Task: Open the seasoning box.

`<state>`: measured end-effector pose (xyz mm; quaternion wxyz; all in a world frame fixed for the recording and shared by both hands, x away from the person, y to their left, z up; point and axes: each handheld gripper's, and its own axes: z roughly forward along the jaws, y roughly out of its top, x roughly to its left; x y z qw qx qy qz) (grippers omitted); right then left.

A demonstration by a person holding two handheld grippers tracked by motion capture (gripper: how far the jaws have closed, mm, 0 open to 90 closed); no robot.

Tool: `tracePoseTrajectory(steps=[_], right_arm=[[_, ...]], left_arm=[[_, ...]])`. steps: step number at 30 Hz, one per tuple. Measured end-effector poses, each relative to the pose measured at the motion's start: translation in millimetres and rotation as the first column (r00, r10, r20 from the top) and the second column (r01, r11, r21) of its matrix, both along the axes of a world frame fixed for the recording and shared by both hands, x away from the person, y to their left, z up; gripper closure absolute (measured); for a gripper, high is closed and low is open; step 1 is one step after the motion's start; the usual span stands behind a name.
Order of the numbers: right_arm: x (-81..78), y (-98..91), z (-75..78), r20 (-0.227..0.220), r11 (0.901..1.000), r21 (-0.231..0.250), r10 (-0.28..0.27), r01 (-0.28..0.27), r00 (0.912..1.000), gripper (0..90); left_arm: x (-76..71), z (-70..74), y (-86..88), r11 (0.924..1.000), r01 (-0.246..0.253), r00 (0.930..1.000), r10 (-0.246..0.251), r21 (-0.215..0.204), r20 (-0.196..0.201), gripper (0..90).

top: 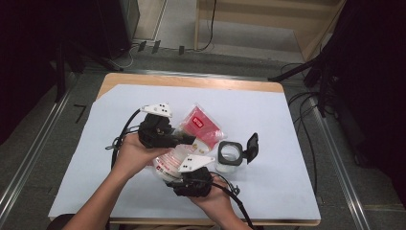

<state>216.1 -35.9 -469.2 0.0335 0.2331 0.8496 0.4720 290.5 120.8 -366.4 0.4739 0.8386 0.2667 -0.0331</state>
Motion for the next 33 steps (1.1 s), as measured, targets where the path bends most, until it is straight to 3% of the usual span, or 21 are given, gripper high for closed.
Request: tracePoseTrajectory(steps=[1, 13, 15, 17, 25, 28, 33], right_arm=[[-0.1, 0.7, -0.6, -0.013, 1.0, 0.0, -0.002, 0.002, 0.9999, 55.8], [-2.0, 2.5, -0.4, -0.036, 1.0, 0.01, 0.003, -0.003, 0.9994, 55.5], [-3.3, 3.2, -0.1, -0.034, 0.9999, 0.009, 0.007, -0.006, 0.9994, 55.5], [-4.6, 3.9, 0.4, -0.021, 1.0, 0.002, 0.005, -0.005, 0.9998, 55.3], [-4.4, -0.4, 8.6, 0.016, 0.9995, 0.013, -0.03, 0.03, 0.9994, 55.6], [-3.5, -1.6, 10.1, 0.01, 0.999, 0.019, -0.041, 0.041, 0.9991, 56.4], [-1.9, -4.5, 10.3, -0.008, 0.9978, 0.032, -0.057, 0.057, 0.9983, 59.8]], left_arm=[[1.0, -0.3, -2.5, 1.0, -0.002, 0.9998, 0.003, 0.008, -0.022, 80.0], [3.1, -3.5, -16.8, 0.9993, 0.012, 0.9982, -0.009, 0.036, -0.059, 76.2], [7.4, -4.1, -19.8, 0.998, -0.02, 0.9925, 0.027, 0.06, -0.119, 74.5], [8.9, -3.3, -21.8, 0.9969, -0.023, 0.9919, 0.032, 0.075, -0.123, 74.9], [12.3, 8.5, -33.4, 0.9974, 0.006, 0.9893, 0.005, 0.072, -0.146, 73.3], [14.2, 10.5, -37.0, 0.9963, 0.009, 0.988, 0.004, 0.086, -0.155, 72.5], [15.0, 9.5, -39.7, 0.997, 0.012, 0.9849, 0.002, 0.076, -0.173, 68.4]])
